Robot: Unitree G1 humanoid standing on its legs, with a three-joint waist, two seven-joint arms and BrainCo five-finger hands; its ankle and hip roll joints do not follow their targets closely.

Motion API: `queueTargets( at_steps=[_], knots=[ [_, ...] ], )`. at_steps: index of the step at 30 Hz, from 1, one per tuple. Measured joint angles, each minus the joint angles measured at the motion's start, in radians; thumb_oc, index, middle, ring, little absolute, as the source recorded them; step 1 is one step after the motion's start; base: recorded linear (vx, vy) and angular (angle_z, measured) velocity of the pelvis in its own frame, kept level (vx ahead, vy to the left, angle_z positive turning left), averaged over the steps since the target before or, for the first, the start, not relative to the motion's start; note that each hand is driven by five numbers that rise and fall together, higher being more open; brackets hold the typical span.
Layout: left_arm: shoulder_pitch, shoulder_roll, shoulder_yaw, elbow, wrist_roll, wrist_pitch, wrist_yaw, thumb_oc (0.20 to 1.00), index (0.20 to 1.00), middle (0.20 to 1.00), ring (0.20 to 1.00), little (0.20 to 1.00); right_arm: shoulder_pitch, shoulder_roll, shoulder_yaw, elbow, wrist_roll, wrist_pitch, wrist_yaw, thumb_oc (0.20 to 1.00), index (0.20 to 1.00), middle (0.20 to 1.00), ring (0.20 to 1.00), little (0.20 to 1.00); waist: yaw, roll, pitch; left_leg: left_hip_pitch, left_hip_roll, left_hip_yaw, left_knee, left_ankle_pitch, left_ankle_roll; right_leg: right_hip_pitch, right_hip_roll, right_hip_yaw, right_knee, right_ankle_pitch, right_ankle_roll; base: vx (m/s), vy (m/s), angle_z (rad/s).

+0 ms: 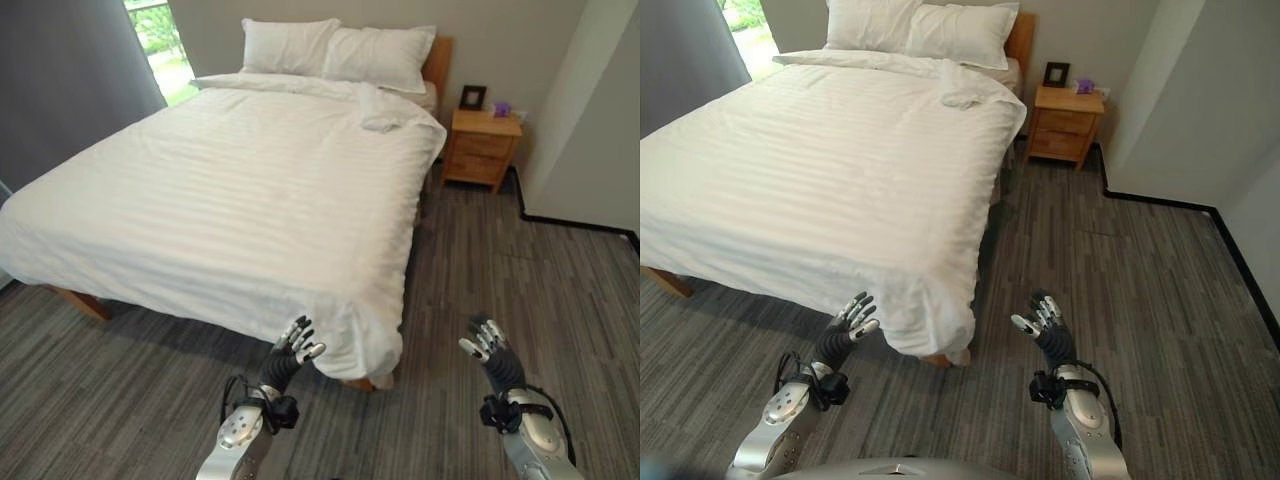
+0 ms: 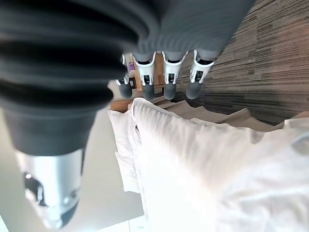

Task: Making the bed.

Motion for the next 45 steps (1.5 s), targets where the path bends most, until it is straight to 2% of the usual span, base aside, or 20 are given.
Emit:
queueTargets(
  at_steps=[5,8,11,12,16,18,20,21,23,24,25,26,27,28,29,30,34,36,38,45],
  knots=[
    [-0.101,-0.005,0.075,0.070,0.047,0.008,0.064,1.000,1.000,1.000,1.000,1.000,-0.098,-0.004,-0.001,0.129,0.120,0.006,0.034,1.000,1.000,1.000,1.000,1.000,-0.045,0.038,0.046,-0.038,0.005,0.005,-0.022,0.021,0.024,-0.159,-0.022,-0.004,0.215,-0.018,0.019,-0.14,0.099,-0.07],
    [-0.100,-0.002,0.114,0.099,0.065,0.008,0.078,1.000,1.000,1.000,1.000,1.000,-0.058,-0.003,0.014,0.116,0.119,0.018,0.050,1.000,1.000,1.000,1.000,1.000,-0.044,0.034,0.067,-0.040,0.015,0.014,-0.024,0.028,0.038,-0.207,-0.059,0.027,0.299,-0.043,0.056,-0.06,-0.111,-0.04],
    [-0.094,-0.004,0.118,0.129,0.078,0.009,0.078,1.000,1.000,1.000,1.000,1.000,-0.045,0.001,0.013,0.121,0.119,0.020,0.065,1.000,1.000,1.000,1.000,1.000,-0.025,0.040,0.074,-0.050,0.032,0.034,-0.013,0.018,0.026,-0.210,-0.163,0.003,0.290,-0.026,0.070,0.00,-0.296,-0.18],
    [-0.091,-0.007,0.109,0.136,0.078,0.014,0.077,1.000,1.000,1.000,1.000,1.000,-0.039,0.013,0.013,0.133,0.119,0.024,0.063,1.000,1.000,1.000,1.000,1.000,-0.015,0.037,0.076,-0.048,0.040,0.037,0.000,0.010,0.014,-0.178,-0.248,0.012,0.214,0.027,0.097,0.01,-0.336,-0.24],
    [-0.095,0.015,0.106,0.125,0.077,0.013,0.074,1.000,1.000,1.000,1.000,1.000,-0.049,0.039,0.022,0.133,0.118,0.027,0.063,1.000,1.000,1.000,1.000,1.000,-0.012,-0.002,0.074,-0.026,0.067,0.061,-0.020,0.028,-0.031,-0.122,-0.312,0.007,0.036,0.111,0.140,-0.01,-0.417,-0.24],
    [-0.102,0.032,0.107,0.118,0.076,0.010,0.073,1.000,1.000,1.000,1.000,1.000,-0.056,0.052,0.027,0.137,0.119,0.033,0.062,1.000,1.000,1.000,1.000,1.000,-0.017,-0.047,0.073,-0.018,0.094,0.064,-0.017,0.036,-0.091,-0.093,-0.268,-0.008,0.022,0.128,0.143,-0.04,-0.434,-0.13],
    [-0.091,-0.015,0.094,0.126,0.074,0.011,0.071,1.000,1.000,1.000,1.000,1.000,-0.101,0.010,0.035,0.184,0.119,0.031,0.061,1.000,1.000,1.000,1.000,1.000,-0.021,0.018,0.074,-0.004,0.199,0.064,-0.025,0.062,-0.135,-0.079,-0.169,-0.025,0.003,0.087,0.132,-0.01,-0.424,-0.27],
    [-0.090,-0.047,0.080,0.134,0.071,0.008,0.066,1.000,1.000,1.000,1.000,1.000,-0.103,-0.011,0.023,0.200,0.119,0.028,0.062,1.000,1.000,1.000,1.000,1.000,-0.022,0.056,0.075,-0.010,0.250,0.063,-0.009,0.077,-0.139,-0.076,-0.099,-0.036,-0.001,0.070,0.105,-0.01,-0.620,-0.12],
    [-0.101,-0.092,0.076,0.165,0.066,0.013,0.068,1.000,1.000,1.000,1.000,1.000,-0.102,-0.019,0.001,0.229,0.119,0.034,0.058,1.000,1.000,1.000,1.000,1.000,-0.019,0.067,0.083,-0.044,0.295,0.059,0.064,0.111,-0.128,-0.083,-0.064,-0.033,0.016,0.038,0.055,-0.02,-0.543,-0.05],
    [-0.090,-0.108,0.072,0.173,0.053,0.013,0.064,1.000,1.000,1.000,1.000,1.000,-0.092,-0.028,-0.018,0.238,0.119,0.032,0.064,1.000,1.000,1.000,1.000,1.000,-0.019,0.059,0.088,-0.099,0.332,0.056,0.159,0.172,-0.107,-0.092,-0.029,-0.026,0.053,0.012,0.009,-0.02,-0.310,-0.12],
    [-0.090,-0.108,0.072,0.173,0.053,0.013,0.064,1.000,1.000,1.000,1.000,1.000,-0.092,-0.028,-0.018,0.238,0.119,0.032,0.064,1.000,1.000,1.000,1.000,1.000,-0.019,0.059,0.088,-0.099,0.332,0.056,0.159,0.172,-0.107,-0.092,-0.029,-0.026,0.053,0.012,0.009,0.06,-0.287,-0.06],
    [-0.097,-0.096,0.053,0.166,0.035,0.019,0.049,1.000,1.000,1.000,1.000,1.000,-0.069,-0.028,-0.037,0.211,0.119,0.033,0.059,1.000,1.000,1.000,1.000,1.000,-0.027,0.001,0.108,-0.130,0.352,0.126,0.265,0.211,-0.091,-0.073,-0.033,-0.038,0.028,0.014,-0.041,0.05,-0.258,-0.01],
    [-0.097,-0.094,0.053,0.164,0.035,0.019,0.037,1.000,1.000,1.000,1.000,1.000,-0.061,-0.039,-0.048,0.189,0.120,0.031,0.058,1.000,1.000,1.000,1.000,1.000,-0.035,-0.005,0.111,-0.132,0.349,0.172,0.329,0.202,-0.104,-0.049,-0.024,-0.047,0.014,0.018,-0.053,0.08,-0.325,0.08],
    [-0.096,-0.097,0.052,0.160,0.033,0.020,0.031,1.000,1.000,1.000,1.000,1.000,-0.049,-0.064,-0.048,0.171,0.118,0.026,0.061,1.000,1.000,1.000,1.000,1.000,-0.049,-0.001,0.110,-0.121,0.325,0.142,0.361,0.241,-0.100,-0.042,-0.003,-0.047,0.009,0.016,-0.066,0.03,-0.288,0.07],
    [-0.100,-0.104,0.048,0.130,0.032,0.018,0.027,1.000,1.000,1.000,1.000,1.000,-0.016,-0.089,-0.056,0.137,0.109,0.024,0.062,1.000,1.000,1.000,1.000,1.000,-0.050,-0.010,0.111,-0.152,0.305,-0.005,0.390,0.231,-0.126,-0.036,0.008,-0.031,0.008,0.020,-0.084,0.11,-0.262,-0.15],
    [-0.102,-0.092,0.046,0.119,0.032,0.019,0.020,1.000,1.000,1.000,1.000,1.000,-0.016,-0.100,-0.061,0.128,0.100,0.023,0.059,1.000,1.000,1.000,1.000,1.000,-0.043,-0.041,0.110,-0.153,0.223,-0.046,0.361,0.126,-0.175,-0.028,0.001,-0.017,-0.026,0.023,-0.086,0.11,-0.212,-0.22],
    [-0.115,-0.095,0.037,0.116,0.032,0.018,0.017,1.000,1.000,1.000,1.000,1.000,-0.013,-0.049,-0.095,0.104,0.101,0.013,0.052,1.000,1.000,1.000,1.000,1.000,-0.050,-0.028,0.101,-0.081,0.057,0.042,0.126,0.085,-0.147,-0.031,0.040,0.033,-0.060,0.035,-0.071,0.08,-0.049,-0.47],
    [-0.133,-0.093,0.029,0.117,0.032,0.018,0.019,1.000,1.000,1.000,1.000,1.000,0.009,-0.030,-0.080,0.104,0.102,0.012,0.040,1.000,1.000,1.000,1.000,1.000,-0.059,-0.006,0.090,-0.037,0.042,0.041,0.079,0.101,-0.112,-0.025,0.091,0.043,-0.061,0.036,-0.085,0.11,0.029,-0.32],
    [-0.175,-0.082,0.006,0.116,0.033,0.018,0.021,1.000,1.000,1.000,1.000,1.000,0.032,-0.011,-0.083,0.106,0.102,0.011,0.035,1.000,1.000,1.000,1.000,1.000,-0.082,0.017,0.078,-0.001,0.062,0.033,0.022,0.057,-0.035,-0.027,0.125,0.043,-0.053,0.027,-0.094,0.12,0.073,-0.08],
    [-0.209,-0.075,-0.017,0.097,0.033,0.017,0.026,1.000,1.000,1.000,1.000,1.000,0.039,0.002,-0.093,0.111,0.103,0.012,0.025,1.000,1.000,1.000,1.000,1.000,-0.099,0.050,0.088,0.034,0.040,0.056,-0.026,0.022,-0.013,-0.027,0.106,0.067,-0.031,0.019,-0.079,0.09,0.087,-0.11]
  ],
)
